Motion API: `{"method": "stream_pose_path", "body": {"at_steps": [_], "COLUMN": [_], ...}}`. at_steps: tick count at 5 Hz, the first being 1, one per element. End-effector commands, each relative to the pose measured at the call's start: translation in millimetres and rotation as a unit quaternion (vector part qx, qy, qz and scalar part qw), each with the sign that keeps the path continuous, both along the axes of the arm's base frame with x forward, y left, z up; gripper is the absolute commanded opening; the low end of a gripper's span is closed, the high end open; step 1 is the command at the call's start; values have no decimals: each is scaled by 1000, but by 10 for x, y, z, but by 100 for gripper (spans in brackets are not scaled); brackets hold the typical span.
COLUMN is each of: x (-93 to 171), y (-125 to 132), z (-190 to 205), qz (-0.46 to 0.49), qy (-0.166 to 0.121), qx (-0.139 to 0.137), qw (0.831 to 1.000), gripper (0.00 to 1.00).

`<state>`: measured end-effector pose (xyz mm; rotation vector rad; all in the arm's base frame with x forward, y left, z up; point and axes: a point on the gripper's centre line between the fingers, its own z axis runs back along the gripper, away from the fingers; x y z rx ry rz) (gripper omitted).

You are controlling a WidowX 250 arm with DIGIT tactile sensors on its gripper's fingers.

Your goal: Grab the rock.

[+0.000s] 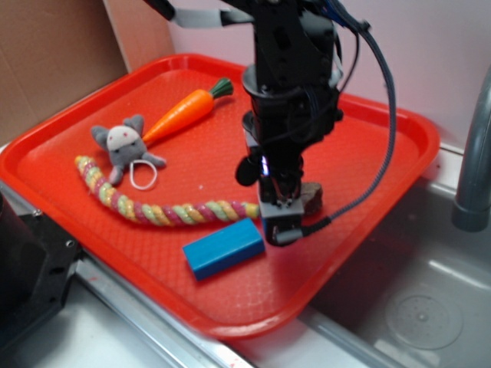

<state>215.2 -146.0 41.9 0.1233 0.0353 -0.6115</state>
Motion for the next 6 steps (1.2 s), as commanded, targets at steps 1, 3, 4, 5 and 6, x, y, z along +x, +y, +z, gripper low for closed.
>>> {"method": "stream_pose_path", "body": {"at_steps": [1, 3, 4, 5, 6], "x": [219, 251, 240, 197, 92], "y": [-90, -28, 90, 320, 606], "z": [-114, -121, 118, 513, 930], "qz": [12, 21, 54, 123, 196], "qy": [-7, -9, -16, -23, -34], "qx": [-1, 15, 33, 8, -12], "qw": [1000, 1000, 998, 992, 980], "gripper": [100, 0, 0, 0, 0]}}
